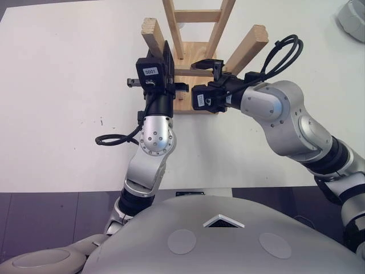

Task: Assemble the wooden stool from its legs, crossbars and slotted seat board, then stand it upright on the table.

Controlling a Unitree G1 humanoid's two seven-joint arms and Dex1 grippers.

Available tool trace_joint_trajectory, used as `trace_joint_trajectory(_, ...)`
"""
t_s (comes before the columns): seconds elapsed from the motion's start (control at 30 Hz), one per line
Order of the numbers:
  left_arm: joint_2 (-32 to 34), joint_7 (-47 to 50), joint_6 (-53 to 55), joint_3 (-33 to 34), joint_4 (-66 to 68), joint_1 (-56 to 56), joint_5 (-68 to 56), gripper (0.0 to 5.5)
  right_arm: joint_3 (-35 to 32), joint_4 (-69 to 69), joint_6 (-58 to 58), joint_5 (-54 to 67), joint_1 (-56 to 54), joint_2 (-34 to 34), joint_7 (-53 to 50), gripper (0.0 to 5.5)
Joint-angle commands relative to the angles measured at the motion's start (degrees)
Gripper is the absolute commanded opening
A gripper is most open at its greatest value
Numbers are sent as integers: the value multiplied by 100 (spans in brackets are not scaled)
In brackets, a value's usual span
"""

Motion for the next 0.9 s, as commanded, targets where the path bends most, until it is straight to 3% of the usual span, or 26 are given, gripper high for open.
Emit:
trace_joint_trajectory(0.03, -343, -61, 464, -255, 239, 51, 265, 103, 228, 155, -118, -137, 268, -16, 245, 421)
trace_joint_trajectory(0.27, -301, -141, 610, -323, 291, -50, 316, 103, -92, 241, -395, -353, 243, 337, 45, 421)
trace_joint_trajectory(0.43, -362, 16, 551, -96, 215, 171, 231, 103, -1551, 211, -807, -322, -254, 1006, -1208, 421)
trace_joint_trajectory(0.6, -442, 0, 496, 129, 139, 284, 45, 103, -2107, 192, -1045, -246, -370, 1014, -1318, 421)
trace_joint_trajectory(0.63, -439, -43, 489, 134, 119, 286, 5, 141, -2126, 200, -1065, -263, -375, 995, -1309, 421)
trace_joint_trajectory(0.9, -375, -396, 382, 162, -453, 211, -62, 283, -2170, 208, -1054, -319, -329, 1180, -1437, 421)
